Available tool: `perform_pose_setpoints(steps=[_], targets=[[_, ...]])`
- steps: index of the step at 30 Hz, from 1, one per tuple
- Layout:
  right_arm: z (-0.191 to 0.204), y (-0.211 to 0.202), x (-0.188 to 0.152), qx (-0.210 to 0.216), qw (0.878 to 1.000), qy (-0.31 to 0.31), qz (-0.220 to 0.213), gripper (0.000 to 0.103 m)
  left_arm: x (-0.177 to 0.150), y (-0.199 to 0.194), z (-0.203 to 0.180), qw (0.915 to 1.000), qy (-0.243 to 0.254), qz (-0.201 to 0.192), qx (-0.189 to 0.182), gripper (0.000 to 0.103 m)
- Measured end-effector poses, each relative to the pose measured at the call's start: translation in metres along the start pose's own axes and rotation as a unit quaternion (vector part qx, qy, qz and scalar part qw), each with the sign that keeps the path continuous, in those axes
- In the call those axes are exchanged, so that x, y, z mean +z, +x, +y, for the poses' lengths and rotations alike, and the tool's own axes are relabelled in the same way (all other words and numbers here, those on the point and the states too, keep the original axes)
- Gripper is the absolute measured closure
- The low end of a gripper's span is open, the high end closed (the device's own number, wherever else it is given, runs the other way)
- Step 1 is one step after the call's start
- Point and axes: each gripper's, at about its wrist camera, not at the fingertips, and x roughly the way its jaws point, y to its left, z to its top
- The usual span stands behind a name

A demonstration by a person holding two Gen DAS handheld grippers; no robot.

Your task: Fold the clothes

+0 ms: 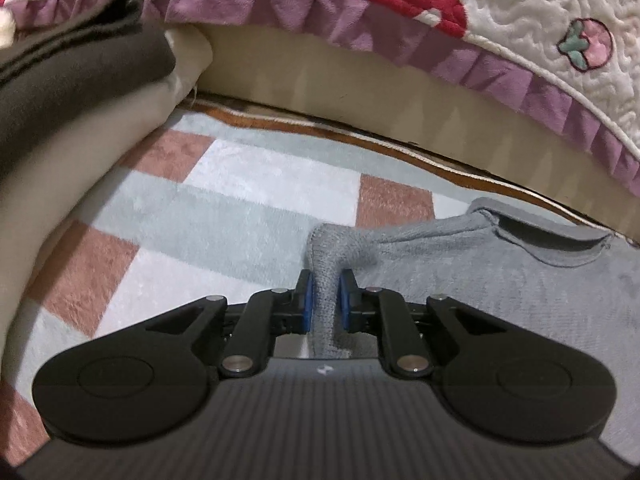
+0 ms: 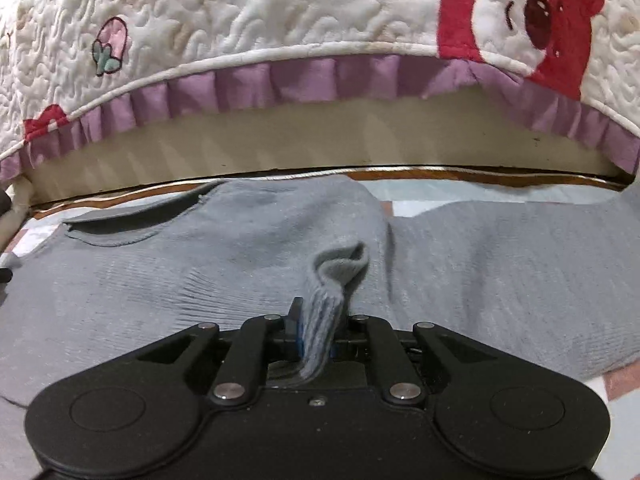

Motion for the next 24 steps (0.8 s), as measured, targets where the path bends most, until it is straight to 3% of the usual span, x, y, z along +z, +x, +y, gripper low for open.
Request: perform_pose_setpoints(steps=[3,6,8,9,11,15,19,20,24], targets=[[-0.003,-0.001,-0.001,-0.013,1.0,-0.002,0.0,0.089,0.001,-0.003,-0.001,1.0,0.002,0.006,0.005,0.081],[-0.007,-0.014,0.003,-0.067,0.998,-0.004,-0.01,0.084,0.003,-0.011,-0.006,0.9995,0.022,0.007,0.019,0.074],[-0.018,-0.03,0.008,-0.108,0.994,0.021,-0.018,0.069,0.003,-0.022,-0.012,0.9992,0.033,0.004,0.023,0.073],[-0.033,-0.042,0.01,-0.106,0.992,0.055,-0.029,0.058,0.003,-0.029,-0.016,0.9989,0.041,-0.003,0.024,0.072],[-0.062,-0.067,0.012,-0.099,0.986,0.122,-0.052,0.049,0.0,-0.044,-0.032,0.9971,0.072,-0.025,0.008,0.069],[-0.128,-0.102,-0.004,-0.139,0.967,0.204,-0.056,0.049,-0.008,-0.064,-0.073,0.9911,0.116,-0.039,-0.051,0.068],[-0.187,-0.133,-0.036,-0.144,0.942,0.297,-0.058,0.049,-0.024,-0.062,-0.123,0.9835,0.133,0.003,-0.122,0.068],[-0.202,-0.139,-0.045,-0.144,0.934,0.321,-0.058,0.048,-0.029,-0.06,-0.139,0.9809,0.145,0.014,-0.128,0.067],[-0.239,-0.136,-0.056,-0.13,0.926,0.355,-0.024,0.048,-0.051,-0.052,-0.219,0.9634,0.231,0.063,-0.12,0.062]])
